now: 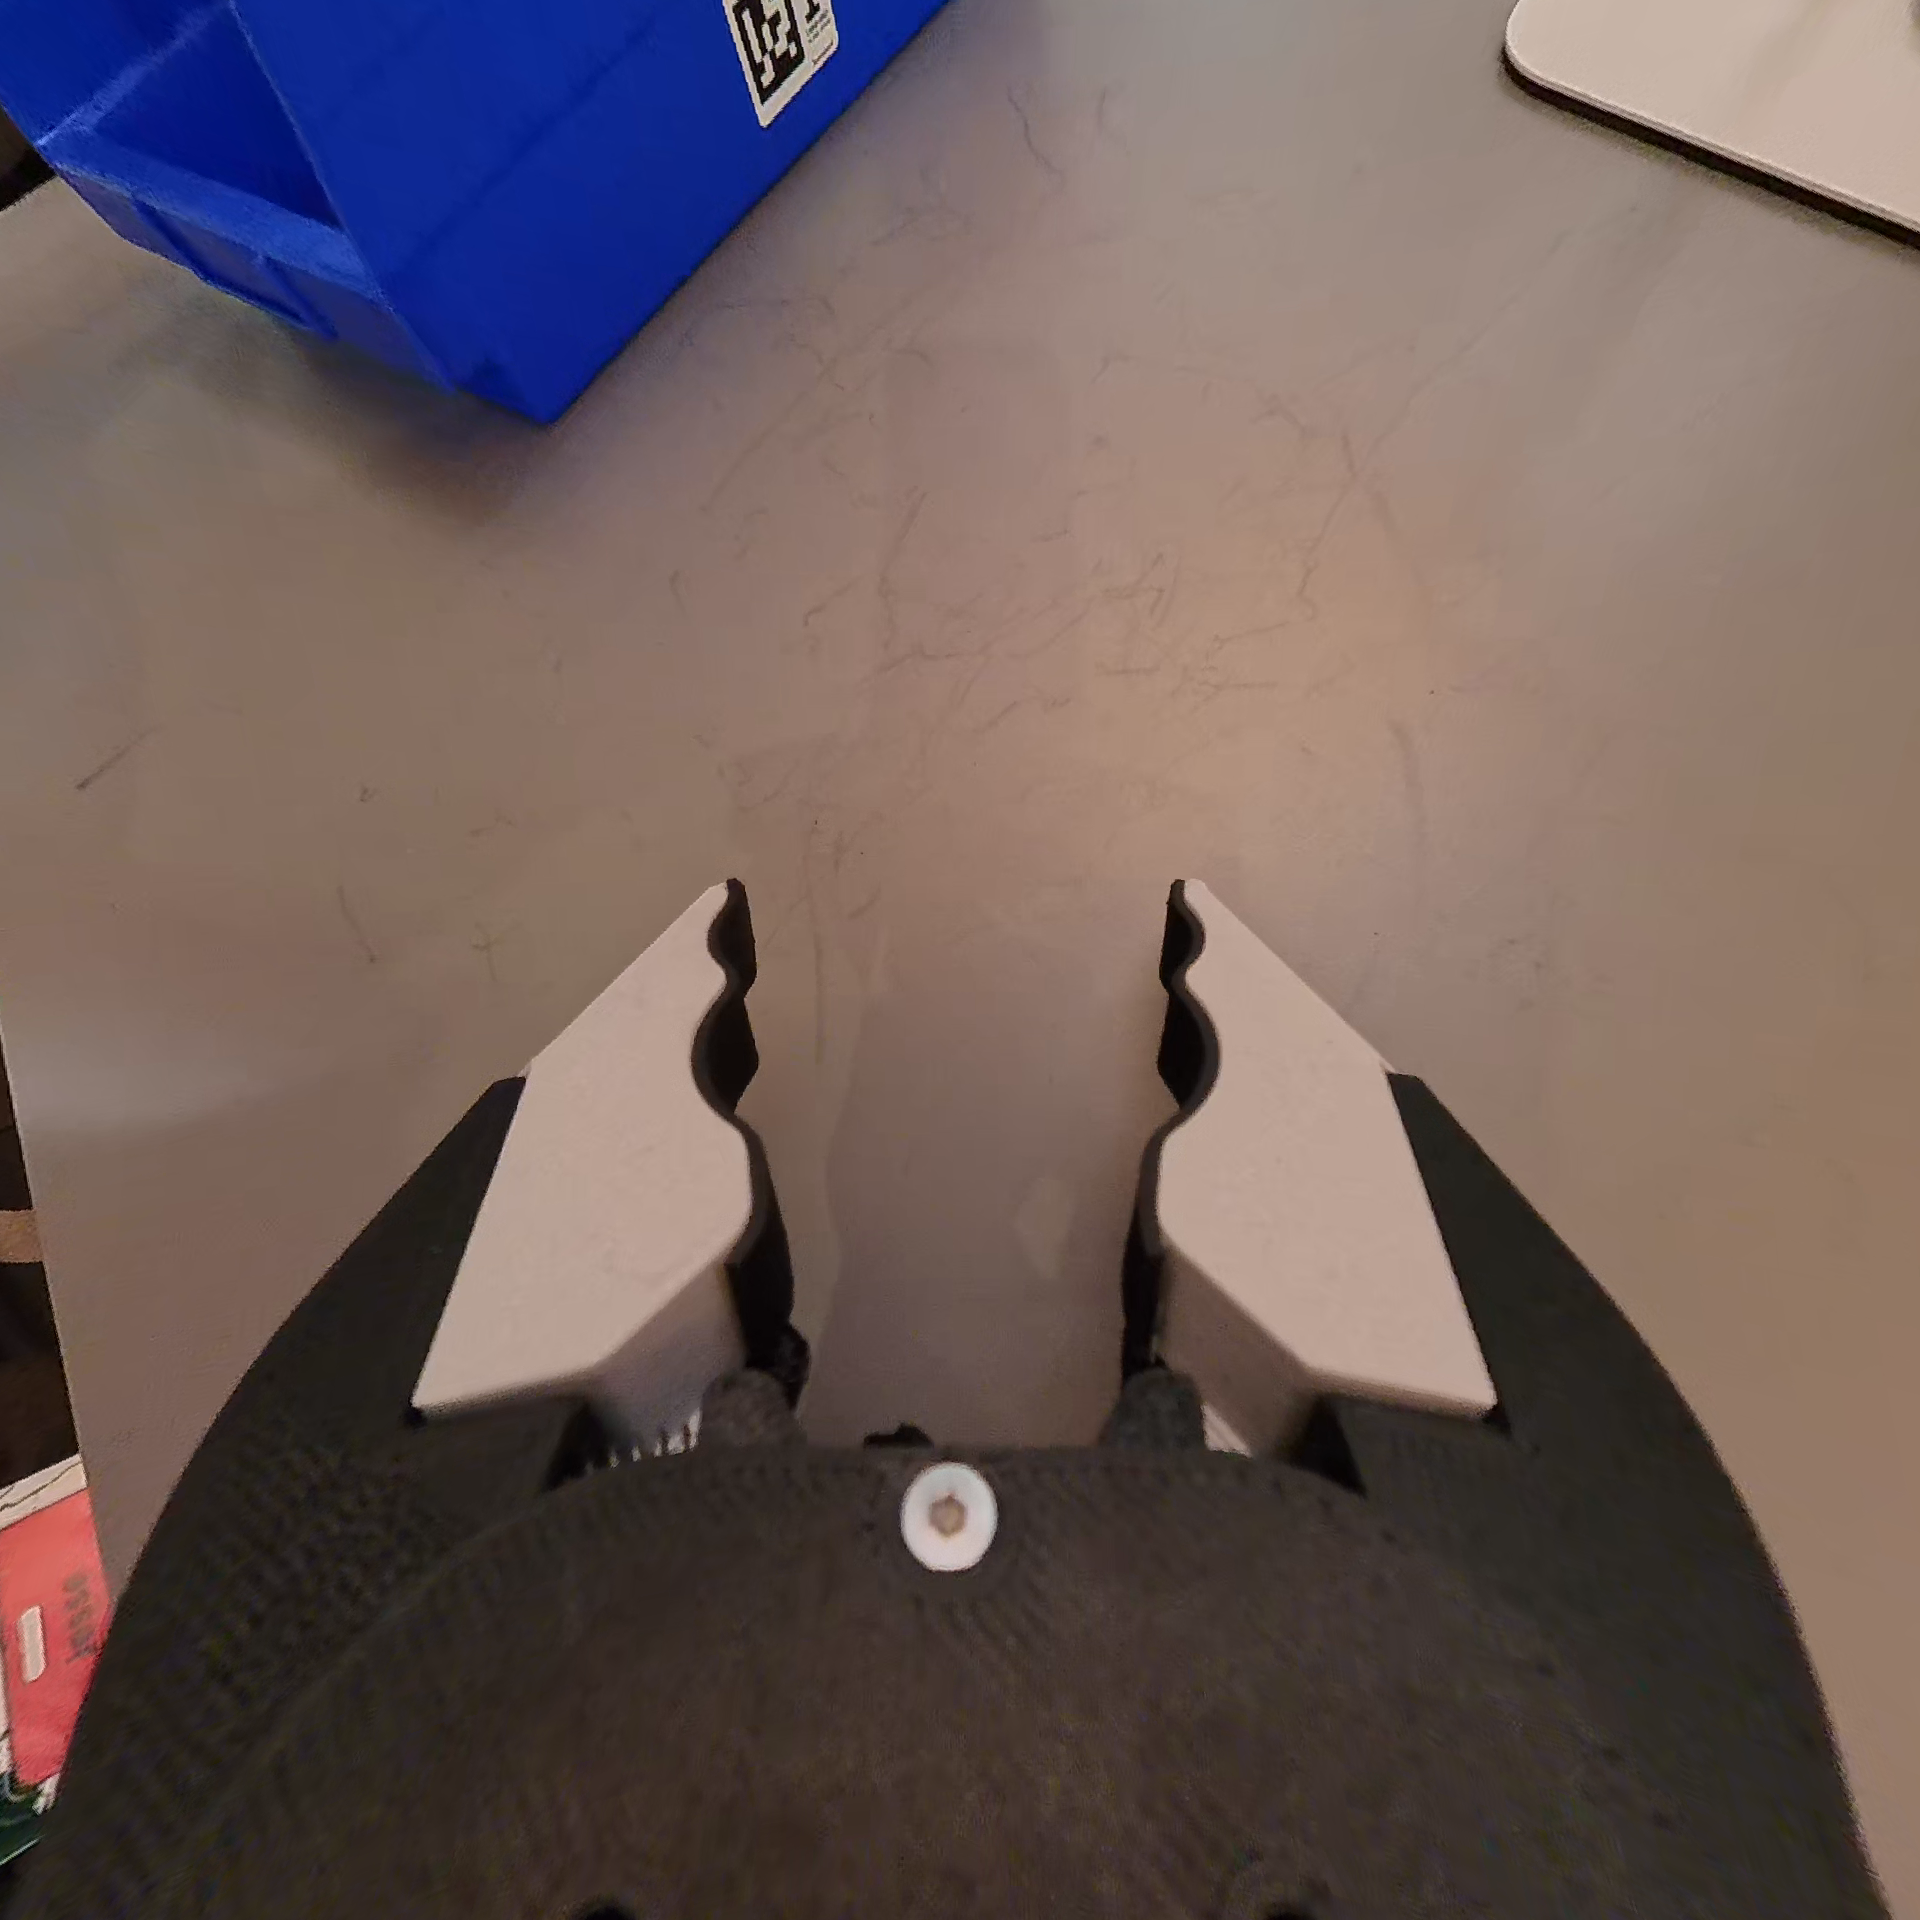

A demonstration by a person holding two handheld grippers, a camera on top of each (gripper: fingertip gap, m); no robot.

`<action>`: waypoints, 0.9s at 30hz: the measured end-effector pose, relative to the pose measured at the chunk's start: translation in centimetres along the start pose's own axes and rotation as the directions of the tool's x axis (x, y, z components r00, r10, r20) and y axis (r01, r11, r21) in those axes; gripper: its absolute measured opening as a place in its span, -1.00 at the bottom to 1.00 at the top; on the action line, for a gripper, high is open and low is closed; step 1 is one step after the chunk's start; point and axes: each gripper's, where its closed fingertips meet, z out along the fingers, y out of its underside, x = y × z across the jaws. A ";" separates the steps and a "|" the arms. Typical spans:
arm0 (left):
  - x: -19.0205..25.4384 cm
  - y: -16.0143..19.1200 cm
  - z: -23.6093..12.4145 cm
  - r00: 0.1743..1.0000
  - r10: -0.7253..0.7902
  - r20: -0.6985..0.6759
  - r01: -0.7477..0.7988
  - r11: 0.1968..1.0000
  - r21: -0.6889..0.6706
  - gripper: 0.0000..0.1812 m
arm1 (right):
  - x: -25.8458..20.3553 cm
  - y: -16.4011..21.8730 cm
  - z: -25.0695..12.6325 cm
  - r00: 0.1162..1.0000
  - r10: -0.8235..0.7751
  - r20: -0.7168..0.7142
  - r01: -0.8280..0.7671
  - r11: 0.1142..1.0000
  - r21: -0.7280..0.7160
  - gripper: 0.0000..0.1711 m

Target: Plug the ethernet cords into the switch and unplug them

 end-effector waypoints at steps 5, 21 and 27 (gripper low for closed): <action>-1.5 -2.1 -4.3 0.992 -0.028 0.125 0.019 0.997 0.080 -0.74 | 0.0 -0.1 -0.1 1.000 0.007 0.005 -0.007 1.000 0.011 -0.09; 10.8 -27.7 -2.4 0.914 0.269 -0.304 -0.200 0.950 0.240 -0.74 | 1.5 -3.9 -12.1 0.997 0.037 -0.070 -0.019 0.969 0.245 -0.09; 17.7 -31.8 5.0 0.764 0.270 -0.585 -0.223 0.963 0.153 -0.74 | -0.8 -0.5 -16.0 0.993 -0.091 -0.079 0.105 0.977 0.186 -0.34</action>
